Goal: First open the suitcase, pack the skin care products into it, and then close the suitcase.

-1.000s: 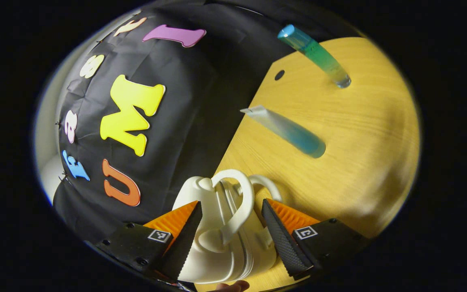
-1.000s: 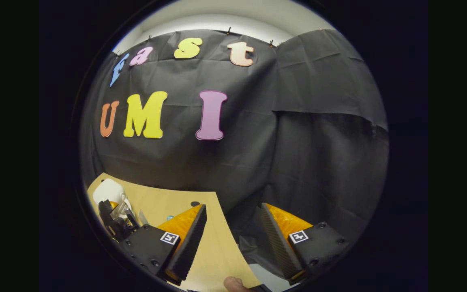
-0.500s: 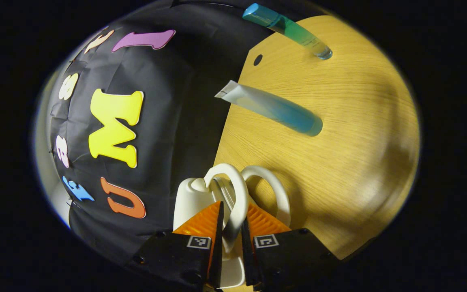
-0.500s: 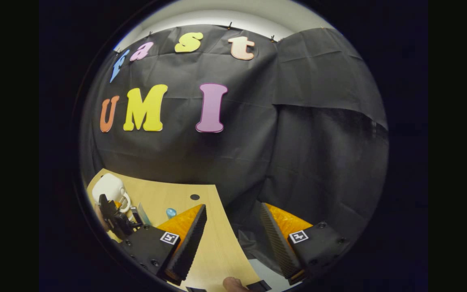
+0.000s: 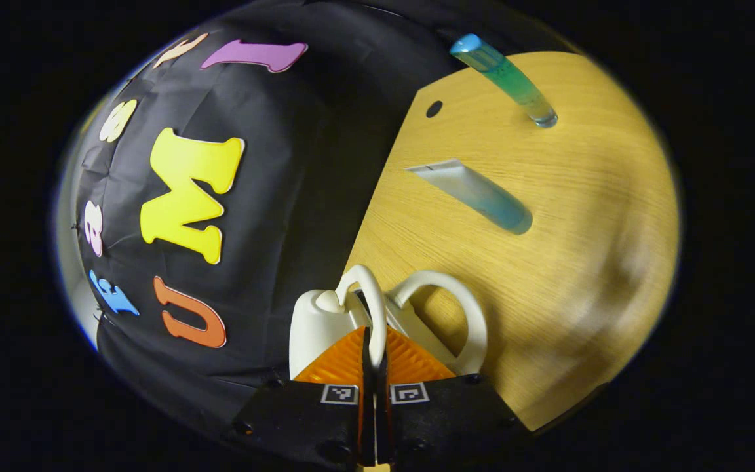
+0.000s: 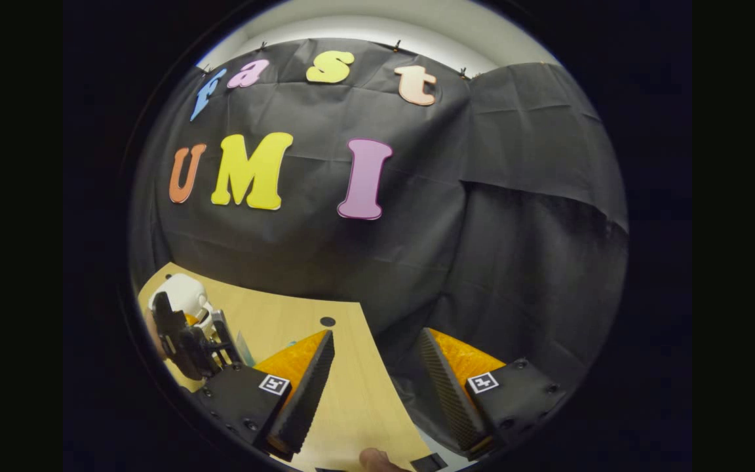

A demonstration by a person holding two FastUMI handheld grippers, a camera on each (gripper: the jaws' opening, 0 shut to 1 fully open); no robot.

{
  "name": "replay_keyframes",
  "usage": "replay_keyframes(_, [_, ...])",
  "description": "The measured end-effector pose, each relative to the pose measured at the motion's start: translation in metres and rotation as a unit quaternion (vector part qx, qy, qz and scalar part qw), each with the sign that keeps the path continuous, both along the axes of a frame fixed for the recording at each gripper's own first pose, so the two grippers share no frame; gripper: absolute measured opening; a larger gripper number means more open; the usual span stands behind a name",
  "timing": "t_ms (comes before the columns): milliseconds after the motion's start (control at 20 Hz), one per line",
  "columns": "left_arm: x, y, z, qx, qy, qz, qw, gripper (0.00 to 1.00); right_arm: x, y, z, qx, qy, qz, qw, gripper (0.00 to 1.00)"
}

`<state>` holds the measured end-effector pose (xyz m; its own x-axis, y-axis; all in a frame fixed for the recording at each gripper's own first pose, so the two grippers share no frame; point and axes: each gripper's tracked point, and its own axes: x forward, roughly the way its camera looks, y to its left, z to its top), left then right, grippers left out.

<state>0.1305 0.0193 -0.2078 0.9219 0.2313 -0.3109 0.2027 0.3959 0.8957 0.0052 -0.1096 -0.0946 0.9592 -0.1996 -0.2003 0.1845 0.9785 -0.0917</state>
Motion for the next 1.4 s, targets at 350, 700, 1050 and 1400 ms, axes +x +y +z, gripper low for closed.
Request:
replay_keyframes(350, [-0.007, 0.051, 0.088, -0.119, -0.049, 0.022, 0.991, 0.03, 0.018, 0.044, 0.018, -0.004, -0.009, 0.001, 1.0, 0.8])
replay_keyframes(700, [-0.019, 0.154, 0.152, -0.207, -0.089, 0.061, 0.972, 0.03, 0.039, 0.115, 0.051, 0.02, -0.051, 0.036, 0.998, 0.8])
replay_keyframes(1050, [-0.014, 0.259, 0.15, -0.236, -0.083, 0.081, 0.965, 0.03, 0.055, 0.171, 0.068, 0.021, -0.072, 0.041, 0.996, 0.8])
replay_keyframes(1400, [-0.018, 0.349, 0.102, -0.301, -0.08, 0.129, 0.941, 0.03, 0.041, 0.196, 0.048, 0.015, -0.042, 0.046, 0.998, 0.8])
